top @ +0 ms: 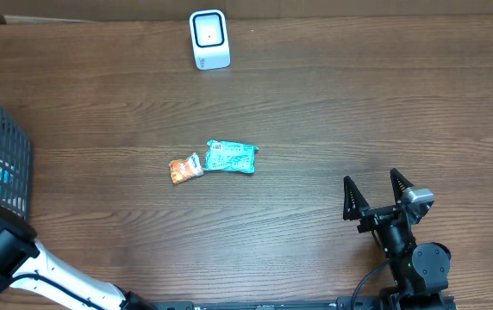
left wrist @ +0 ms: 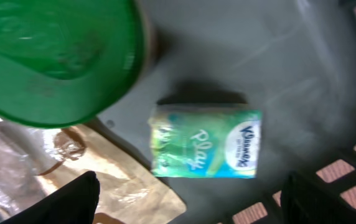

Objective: Scan the item barcode
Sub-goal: 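Reach the left gripper into the basket and grasp the Kleenex tissue pack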

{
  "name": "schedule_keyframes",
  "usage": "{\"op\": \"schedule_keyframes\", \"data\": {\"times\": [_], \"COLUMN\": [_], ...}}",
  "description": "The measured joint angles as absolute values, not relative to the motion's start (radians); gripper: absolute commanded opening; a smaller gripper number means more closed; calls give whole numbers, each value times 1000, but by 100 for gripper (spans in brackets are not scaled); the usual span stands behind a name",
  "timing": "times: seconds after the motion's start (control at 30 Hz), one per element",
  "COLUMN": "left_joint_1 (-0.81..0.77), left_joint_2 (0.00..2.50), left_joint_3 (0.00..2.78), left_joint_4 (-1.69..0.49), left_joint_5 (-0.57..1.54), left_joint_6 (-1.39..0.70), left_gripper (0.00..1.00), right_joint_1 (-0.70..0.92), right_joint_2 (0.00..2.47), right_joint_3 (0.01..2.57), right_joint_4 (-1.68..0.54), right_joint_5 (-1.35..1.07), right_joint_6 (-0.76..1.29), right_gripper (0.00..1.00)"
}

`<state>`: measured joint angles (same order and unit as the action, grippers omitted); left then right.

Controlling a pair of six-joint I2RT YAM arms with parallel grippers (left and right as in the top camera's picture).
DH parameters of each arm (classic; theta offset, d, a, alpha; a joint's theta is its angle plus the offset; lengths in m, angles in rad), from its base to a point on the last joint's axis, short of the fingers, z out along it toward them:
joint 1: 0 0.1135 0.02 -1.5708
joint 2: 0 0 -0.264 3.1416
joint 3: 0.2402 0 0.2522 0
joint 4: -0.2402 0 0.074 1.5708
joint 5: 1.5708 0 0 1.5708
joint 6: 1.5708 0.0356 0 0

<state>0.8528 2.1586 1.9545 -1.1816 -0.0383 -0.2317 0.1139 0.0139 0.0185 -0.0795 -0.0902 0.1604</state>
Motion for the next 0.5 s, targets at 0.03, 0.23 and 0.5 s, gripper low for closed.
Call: {"op": "schedule_keyframes", "data": {"times": [0.03,0.23,0.5], "left_joint_1": [848,826,824], "left_joint_2": [2159,2159,2175], "left_joint_3": [1954,1915,1838], "left_joint_4": [-1182,-1168,-1102], "left_joint_5": [-38,-44,-87], "left_joint_6": [-232,-236,-262], "left_gripper": [77,76,77], "right_joint_1": [114,114,114], "right_joint_2": [14,14,14], "right_joint_3": [19,19,19], "right_joint_4": [-80,-80,-80], "right_joint_5": [-90,-90,-90], "right_joint_6": [160,160,161], "right_gripper": [100,100,100]}}
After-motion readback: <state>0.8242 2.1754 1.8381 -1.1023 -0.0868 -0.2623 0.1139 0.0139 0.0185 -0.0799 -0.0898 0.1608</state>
